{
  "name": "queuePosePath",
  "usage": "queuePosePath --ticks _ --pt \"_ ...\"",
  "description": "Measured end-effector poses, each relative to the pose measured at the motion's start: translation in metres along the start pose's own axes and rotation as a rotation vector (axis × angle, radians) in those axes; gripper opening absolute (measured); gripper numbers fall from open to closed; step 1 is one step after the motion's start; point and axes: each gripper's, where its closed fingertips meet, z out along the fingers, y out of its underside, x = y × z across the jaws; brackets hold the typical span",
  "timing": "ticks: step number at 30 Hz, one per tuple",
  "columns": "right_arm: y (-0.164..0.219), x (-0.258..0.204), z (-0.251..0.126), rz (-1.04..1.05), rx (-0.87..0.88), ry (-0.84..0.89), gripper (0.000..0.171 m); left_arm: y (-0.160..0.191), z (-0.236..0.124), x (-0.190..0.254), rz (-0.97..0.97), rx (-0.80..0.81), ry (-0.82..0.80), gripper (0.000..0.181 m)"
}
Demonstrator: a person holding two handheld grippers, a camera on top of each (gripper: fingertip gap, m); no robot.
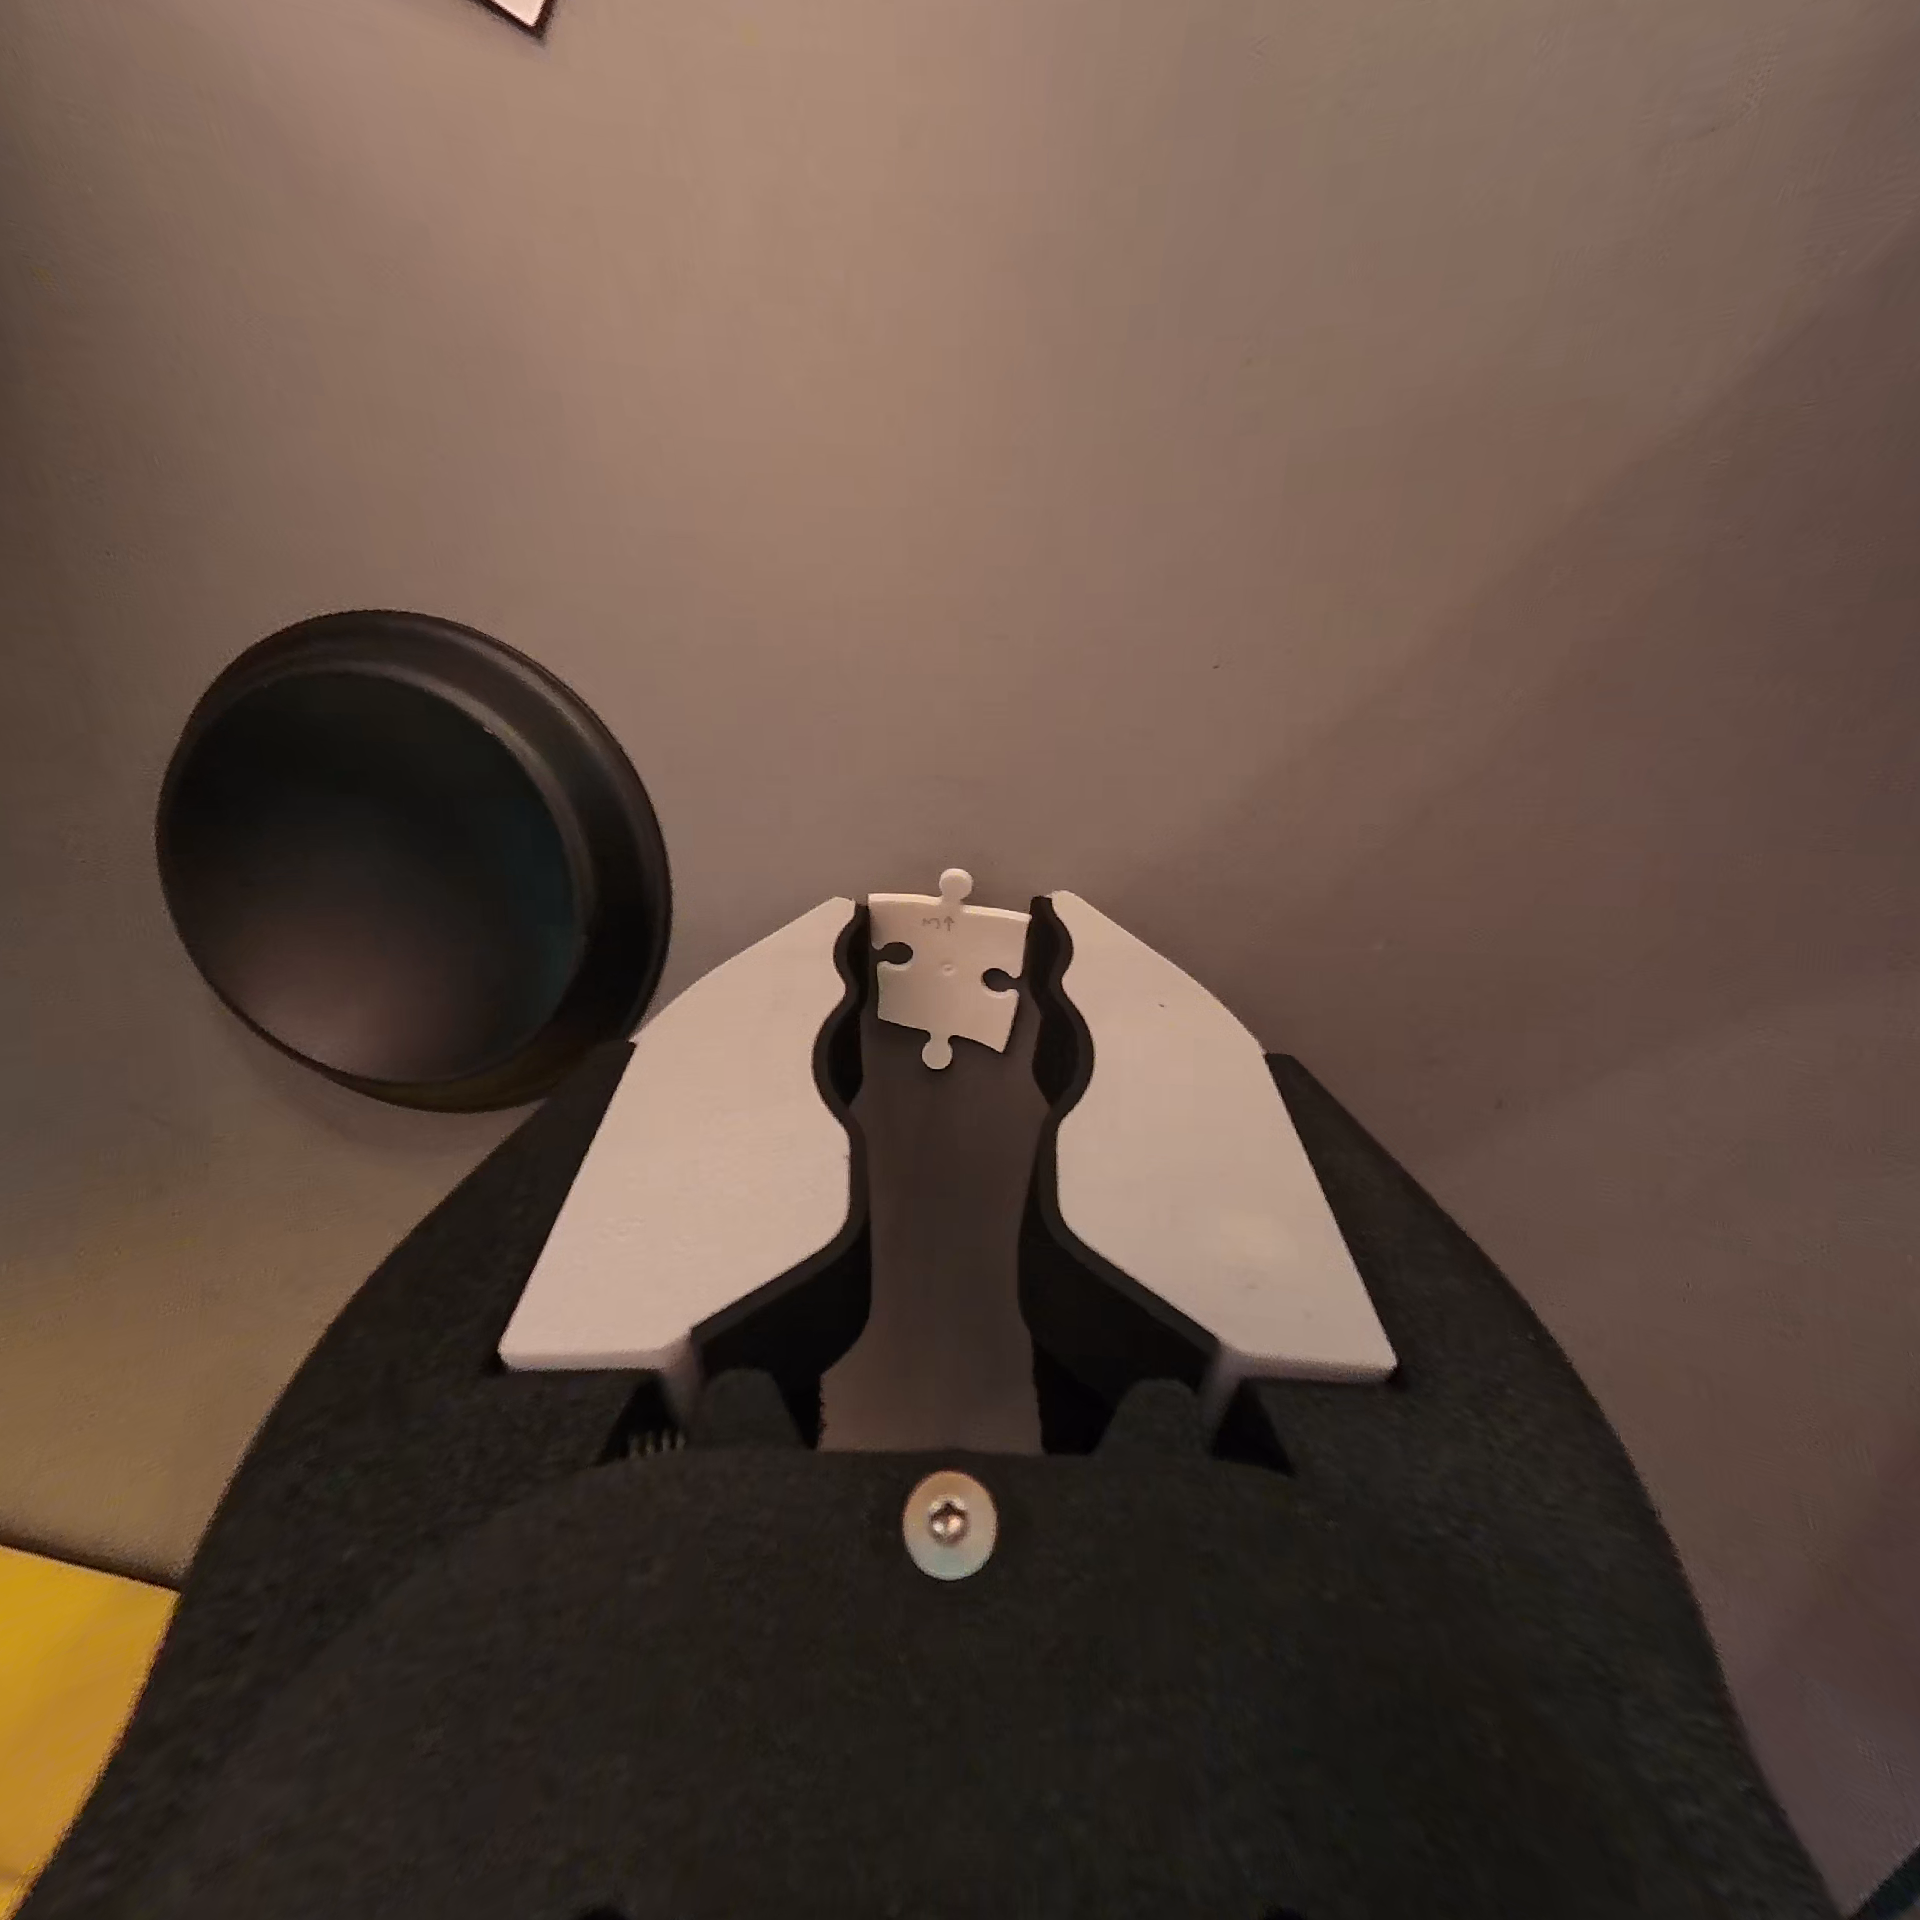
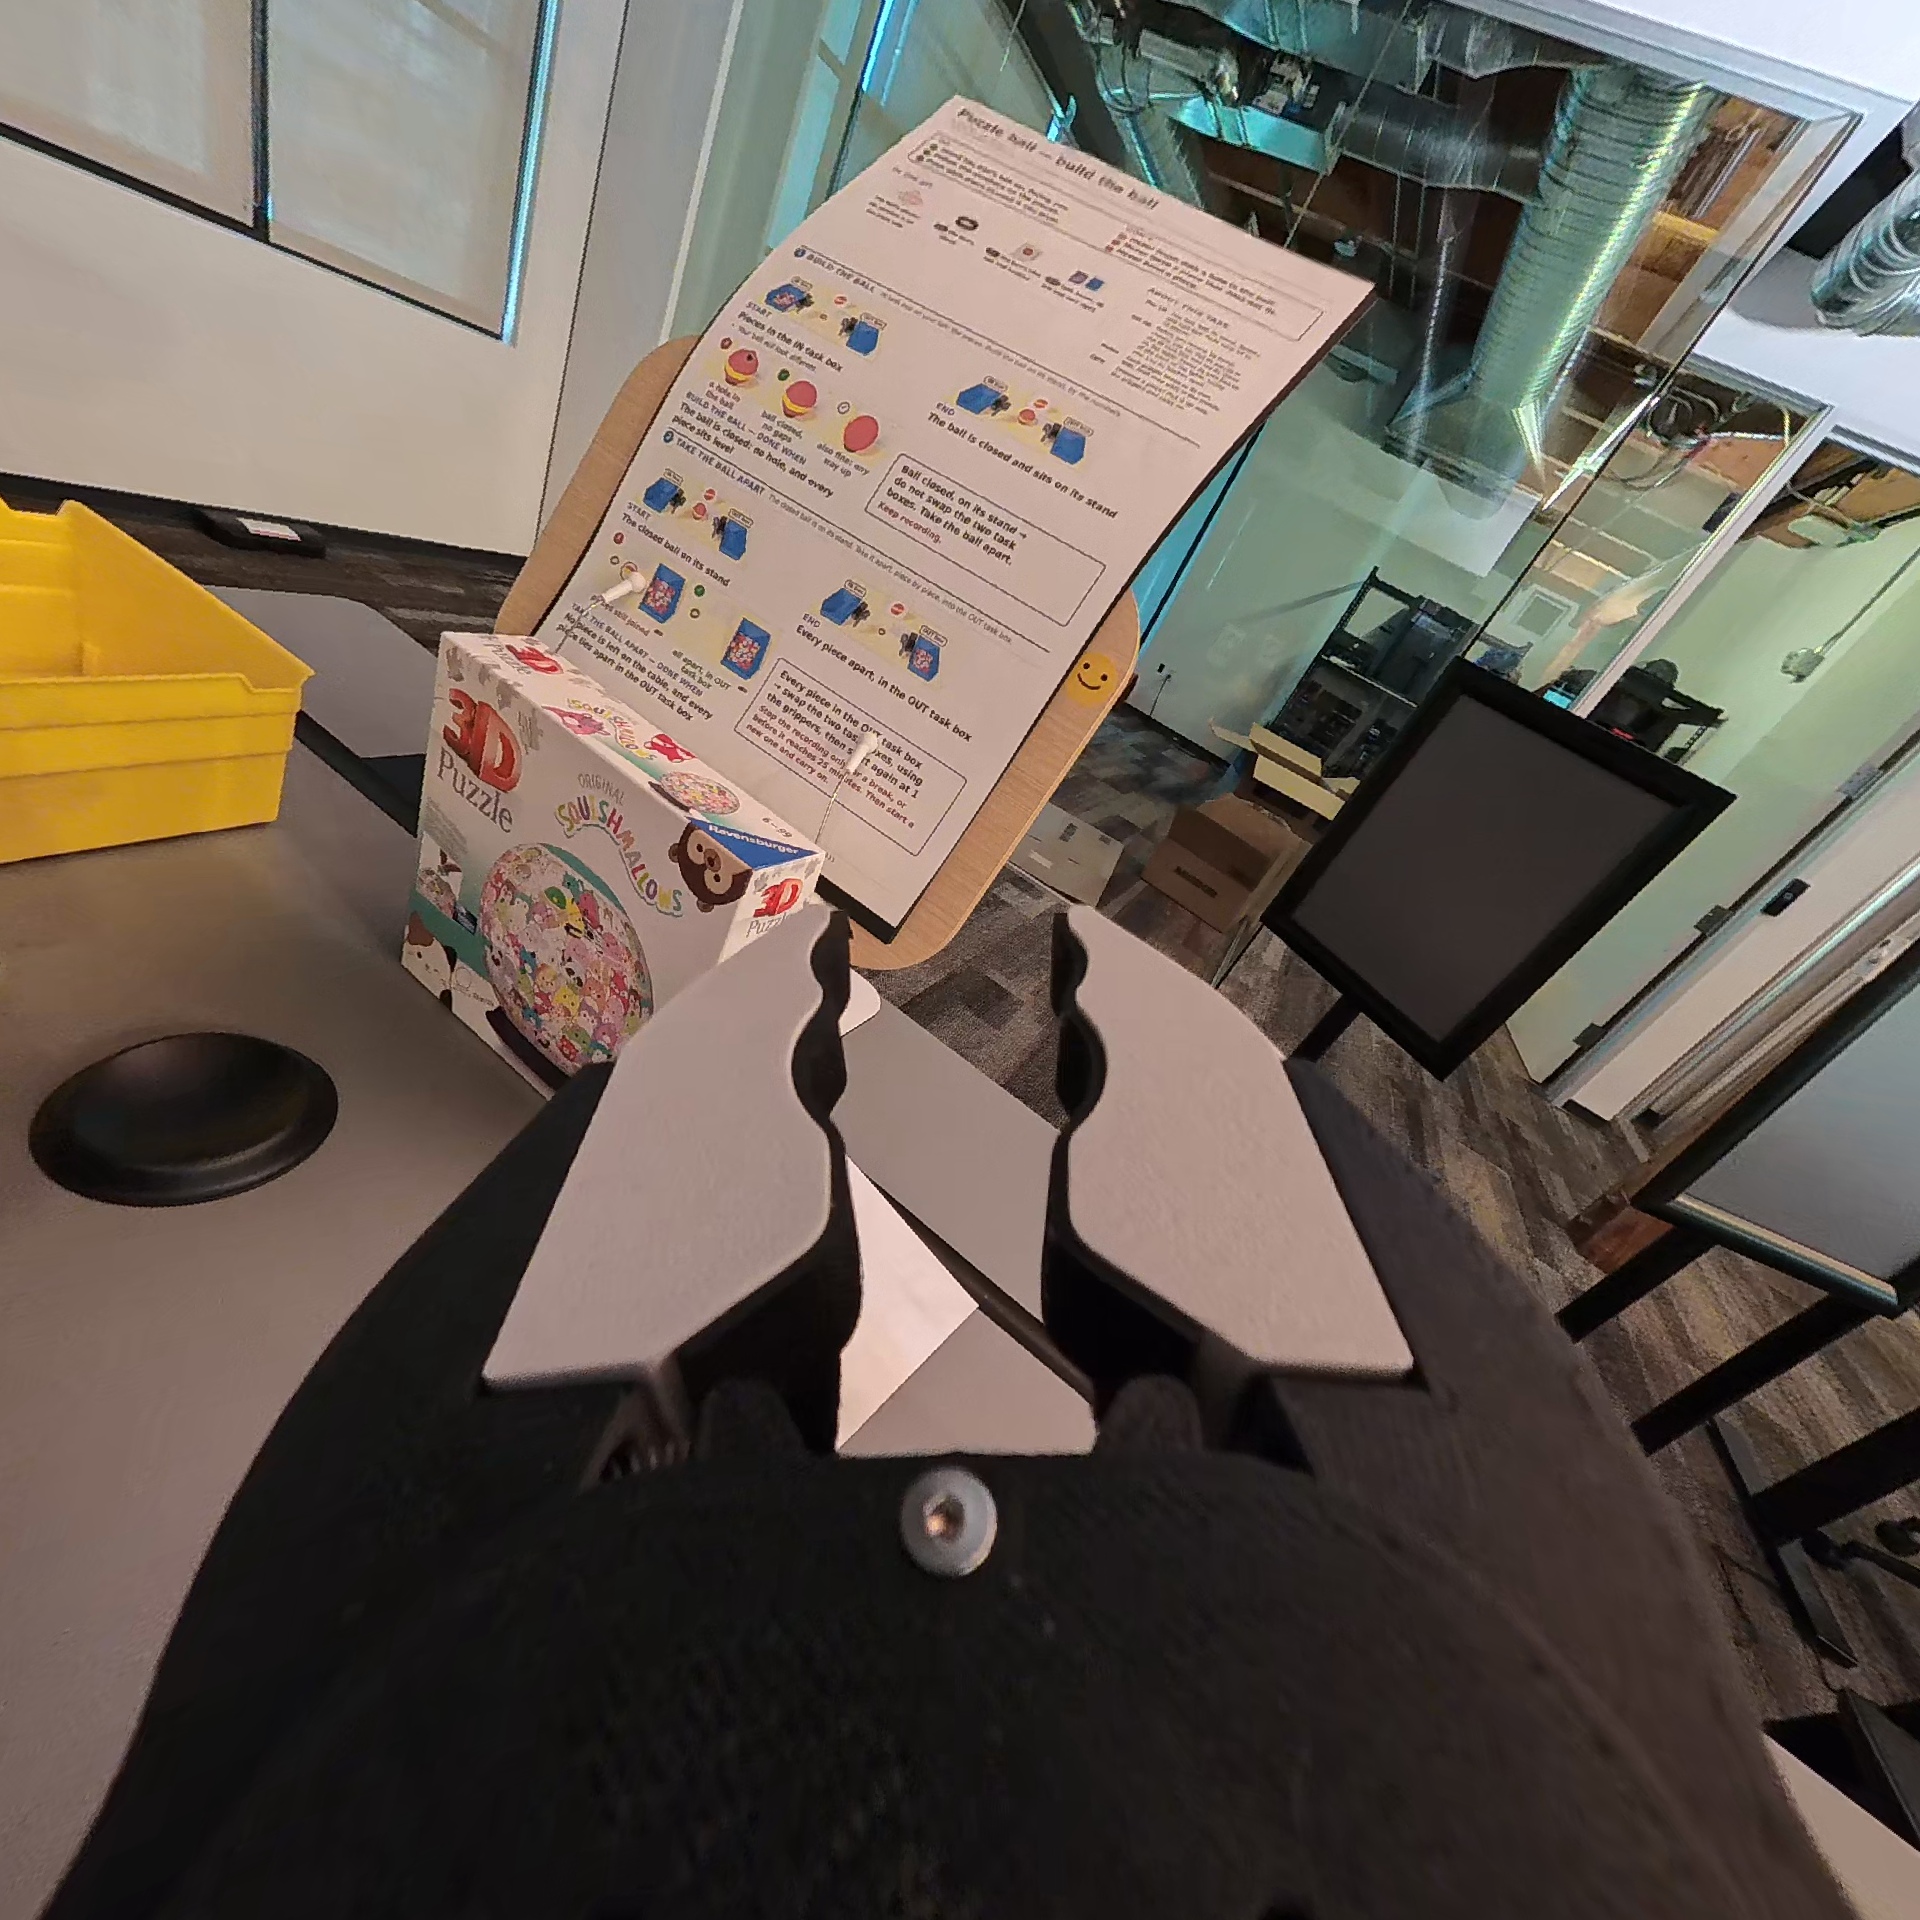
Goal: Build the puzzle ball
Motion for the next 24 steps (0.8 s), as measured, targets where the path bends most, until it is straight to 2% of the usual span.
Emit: queuePosePath --ticks 5,9,14,17,20,22,24 --pt "0.004 -0.003 0.004 -0.008 -0.016 -0.004 0.038 0.000 0.000 0.000 -0.008 0.002 0.008 0.029" --pt "0.007 -0.004 0.006 -0.011 -0.025 -0.006 0.038 0.000 0.000 -0.001 -0.015 0.004 0.015 0.042" --pt "0.004 -0.004 0.005 -0.012 -0.015 -0.003 0.038 -0.013 -0.020 -0.002 -0.057 0.111 0.054 0.042" --pt "0.001 -0.002 0.002 -0.006 -0.001 0.002 0.038 -0.023 -0.061 -0.010 -0.108 0.242 0.066 0.042" --pt "-0.004 0.000 -0.002 0.012 0.022 -0.002 0.038 -0.016 -0.124 -0.040 -0.203 0.390 0.006 0.042" --pt "-0.006 0.001 -0.003 0.022 0.034 0.000 0.038 0.011 -0.171 -0.074 -0.309 0.473 -0.101 0.042" --pt "-0.007 0.002 -0.004 0.030 0.041 0.002 0.038 0.061 -0.210 -0.121 -0.466 0.487 -0.313 0.042"
